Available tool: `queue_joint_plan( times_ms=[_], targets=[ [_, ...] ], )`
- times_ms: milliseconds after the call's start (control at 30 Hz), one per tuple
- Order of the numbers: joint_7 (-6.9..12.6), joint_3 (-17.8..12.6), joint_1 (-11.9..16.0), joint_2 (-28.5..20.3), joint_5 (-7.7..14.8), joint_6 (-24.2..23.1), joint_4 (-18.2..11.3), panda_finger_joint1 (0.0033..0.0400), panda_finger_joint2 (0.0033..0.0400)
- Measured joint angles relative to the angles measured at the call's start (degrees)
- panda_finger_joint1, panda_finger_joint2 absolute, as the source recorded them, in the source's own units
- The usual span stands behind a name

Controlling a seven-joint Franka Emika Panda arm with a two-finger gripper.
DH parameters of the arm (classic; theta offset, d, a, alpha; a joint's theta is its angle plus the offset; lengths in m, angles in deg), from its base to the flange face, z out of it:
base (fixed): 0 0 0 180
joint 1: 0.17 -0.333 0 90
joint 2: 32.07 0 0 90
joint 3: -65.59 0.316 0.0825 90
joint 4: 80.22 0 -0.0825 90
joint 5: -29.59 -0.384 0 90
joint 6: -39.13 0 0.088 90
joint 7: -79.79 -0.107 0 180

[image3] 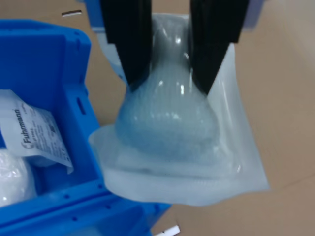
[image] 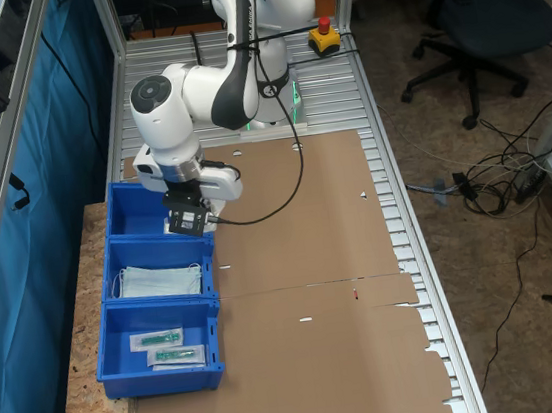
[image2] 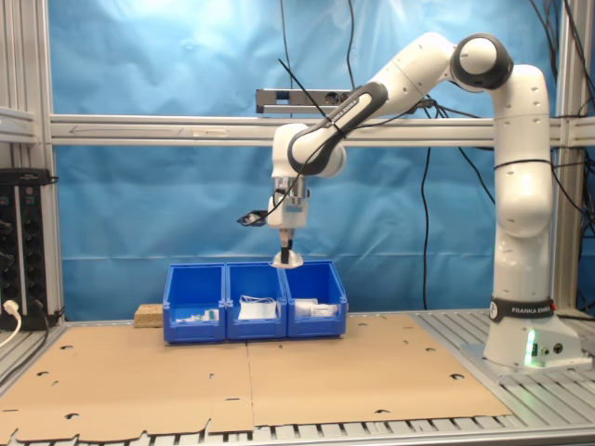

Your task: Pick and place sorting task of medical equipment.

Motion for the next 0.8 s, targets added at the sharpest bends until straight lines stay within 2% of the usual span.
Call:
queue_joint_plan(
  times_ms=[200, 400, 567, 800],
  targets=[
    [0.0, 1.22, 5.23, -0.06, 0.57, 0.97, -0.16, 0.0053, 0.0053],
    [0.0, 1.61, 8.89, -0.07, 0.83, 1.67, -0.39, 0.0053, 0.0053],
    [0.0, 1.62, 10.67, -0.07, 0.9, 2.12, -0.6, 0.0053, 0.0053],
    [0.0, 1.41, 11.6, -0.07, 0.95, 2.37, -0.64, 0.0053, 0.0053]
  ],
)
